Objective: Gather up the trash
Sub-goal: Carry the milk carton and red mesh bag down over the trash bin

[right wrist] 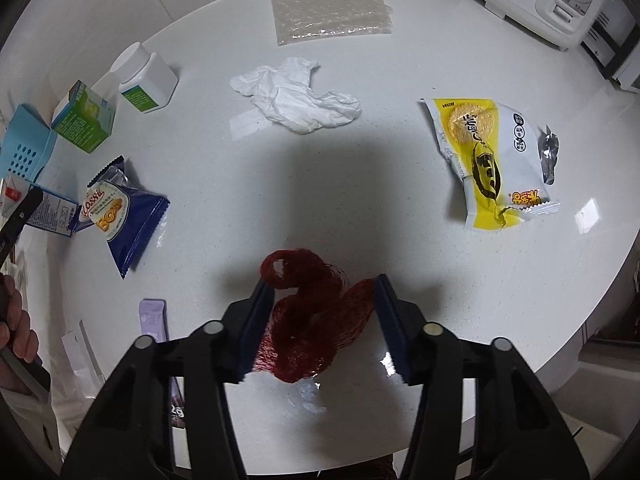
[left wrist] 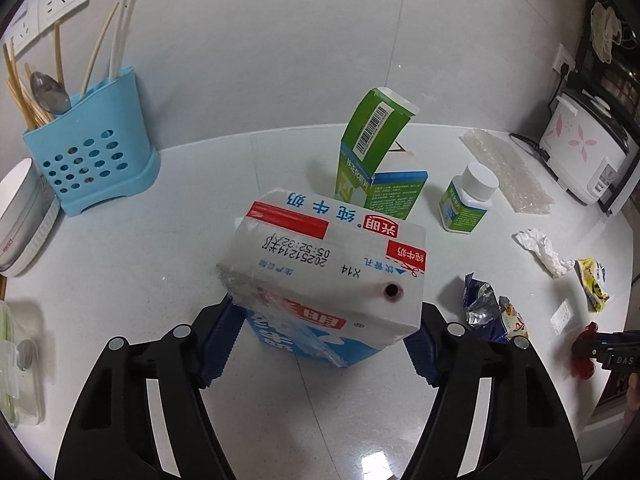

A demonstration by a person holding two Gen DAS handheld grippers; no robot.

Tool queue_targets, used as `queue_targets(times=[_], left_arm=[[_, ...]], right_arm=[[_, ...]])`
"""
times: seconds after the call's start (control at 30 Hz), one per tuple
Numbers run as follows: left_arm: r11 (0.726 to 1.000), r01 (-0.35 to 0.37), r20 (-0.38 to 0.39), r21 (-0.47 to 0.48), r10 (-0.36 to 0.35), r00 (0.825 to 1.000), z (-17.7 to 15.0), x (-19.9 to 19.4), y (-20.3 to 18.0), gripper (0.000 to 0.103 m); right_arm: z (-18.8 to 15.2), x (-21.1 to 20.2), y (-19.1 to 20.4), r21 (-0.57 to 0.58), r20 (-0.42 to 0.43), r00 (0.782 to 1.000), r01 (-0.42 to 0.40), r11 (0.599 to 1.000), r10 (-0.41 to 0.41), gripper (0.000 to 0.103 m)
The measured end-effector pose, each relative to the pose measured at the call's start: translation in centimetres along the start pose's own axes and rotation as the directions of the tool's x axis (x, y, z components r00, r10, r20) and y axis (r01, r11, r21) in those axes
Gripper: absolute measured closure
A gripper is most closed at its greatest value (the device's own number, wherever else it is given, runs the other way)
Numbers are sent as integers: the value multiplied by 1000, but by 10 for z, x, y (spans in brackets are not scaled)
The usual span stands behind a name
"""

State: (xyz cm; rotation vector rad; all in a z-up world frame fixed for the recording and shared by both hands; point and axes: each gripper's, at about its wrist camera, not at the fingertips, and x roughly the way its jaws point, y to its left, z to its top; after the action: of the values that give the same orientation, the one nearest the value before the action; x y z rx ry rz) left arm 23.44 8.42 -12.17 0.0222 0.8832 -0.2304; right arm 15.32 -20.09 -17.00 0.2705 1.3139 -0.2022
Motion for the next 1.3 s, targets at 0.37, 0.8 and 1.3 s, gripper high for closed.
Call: queue_targets(times=[0.37, 0.8, 1.3], left_arm=[[999, -30, -4, -37, 30, 1000, -2, -23, -2, 33], [991, -77, -10, -108, 77, 997, -25, -72, -28, 33], [987, -95, 11, -127, 98, 995, -62, -132, -84, 33]], right_arm=[[5, 6, -6, -2, -14, 999, -31, 1000, 31, 87], [-14, -32, -10, -123, 58, 994, -81, 989, 89, 87], [-45, -76, -28, -256, 148, 980, -94, 962, 135, 87]])
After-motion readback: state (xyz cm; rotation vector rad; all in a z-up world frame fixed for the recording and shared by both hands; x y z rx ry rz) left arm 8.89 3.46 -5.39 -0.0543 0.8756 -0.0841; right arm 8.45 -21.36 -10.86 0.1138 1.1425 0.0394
